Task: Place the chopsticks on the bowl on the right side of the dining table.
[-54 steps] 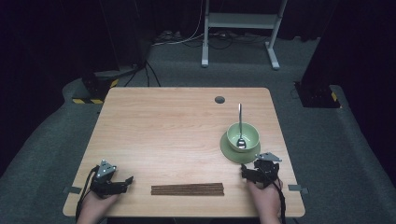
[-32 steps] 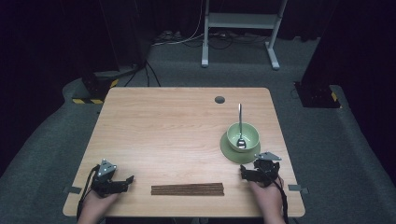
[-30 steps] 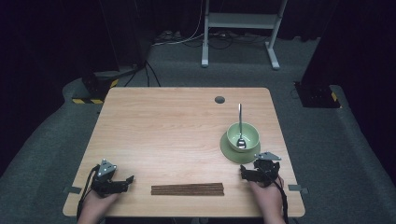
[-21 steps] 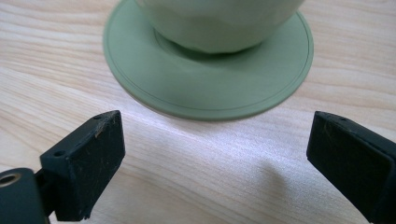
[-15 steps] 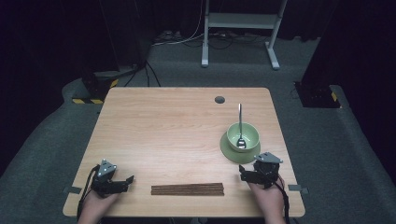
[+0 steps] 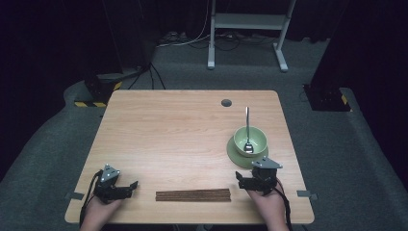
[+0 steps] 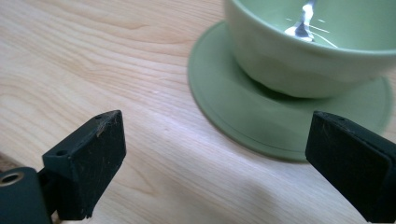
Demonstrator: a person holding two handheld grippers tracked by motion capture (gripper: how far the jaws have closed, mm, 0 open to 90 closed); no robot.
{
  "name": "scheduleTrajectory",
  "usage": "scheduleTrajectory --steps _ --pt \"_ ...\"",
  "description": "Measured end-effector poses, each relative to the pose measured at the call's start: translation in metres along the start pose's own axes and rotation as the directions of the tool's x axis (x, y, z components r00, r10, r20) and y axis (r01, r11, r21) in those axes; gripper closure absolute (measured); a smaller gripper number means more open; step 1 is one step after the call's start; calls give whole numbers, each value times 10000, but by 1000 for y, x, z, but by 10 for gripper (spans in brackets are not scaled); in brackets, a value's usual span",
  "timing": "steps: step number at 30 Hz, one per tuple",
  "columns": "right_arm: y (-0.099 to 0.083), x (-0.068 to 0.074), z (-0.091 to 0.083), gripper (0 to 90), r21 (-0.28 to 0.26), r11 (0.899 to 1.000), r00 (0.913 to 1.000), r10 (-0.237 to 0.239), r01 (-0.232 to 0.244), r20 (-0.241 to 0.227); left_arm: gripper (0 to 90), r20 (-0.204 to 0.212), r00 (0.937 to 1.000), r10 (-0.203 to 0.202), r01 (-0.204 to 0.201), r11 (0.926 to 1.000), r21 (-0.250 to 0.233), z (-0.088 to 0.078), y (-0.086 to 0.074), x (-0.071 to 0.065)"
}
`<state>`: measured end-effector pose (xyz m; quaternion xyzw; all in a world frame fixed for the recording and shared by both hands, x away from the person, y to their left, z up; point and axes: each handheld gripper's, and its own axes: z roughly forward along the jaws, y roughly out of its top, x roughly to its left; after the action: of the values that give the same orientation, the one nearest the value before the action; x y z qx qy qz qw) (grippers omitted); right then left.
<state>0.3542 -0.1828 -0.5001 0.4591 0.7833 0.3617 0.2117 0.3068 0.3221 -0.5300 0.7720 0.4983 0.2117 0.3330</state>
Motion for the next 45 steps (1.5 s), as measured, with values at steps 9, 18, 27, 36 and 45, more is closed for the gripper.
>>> scheduleTrajectory --steps 9,18,27,36,45 --pt "4 12 6 64 49 9997 9986 -238 240 -481 107 -25 10000 -22 22 10000 -23 0 0 0" --pt "4 25 9 88 97 9991 9924 -409 423 -1164 108 -30 10000 -37 37 10000 -26 -1 -1 0" --pt "5 43 12 155 -49 9993 9769 -367 365 -2105 108 -29 10000 -36 35 10000 -21 -1 -1 0" --pt "5 69 19 294 79 9943 9509 -997 1067 -2931 116 -80 9999 -72 72 10000 -40 -1 -1 0" --pt "2 77 19 435 74 9897 9304 -1322 1433 -3418 124 -117 9999 -97 97 9999 -53 -1 -1 0"
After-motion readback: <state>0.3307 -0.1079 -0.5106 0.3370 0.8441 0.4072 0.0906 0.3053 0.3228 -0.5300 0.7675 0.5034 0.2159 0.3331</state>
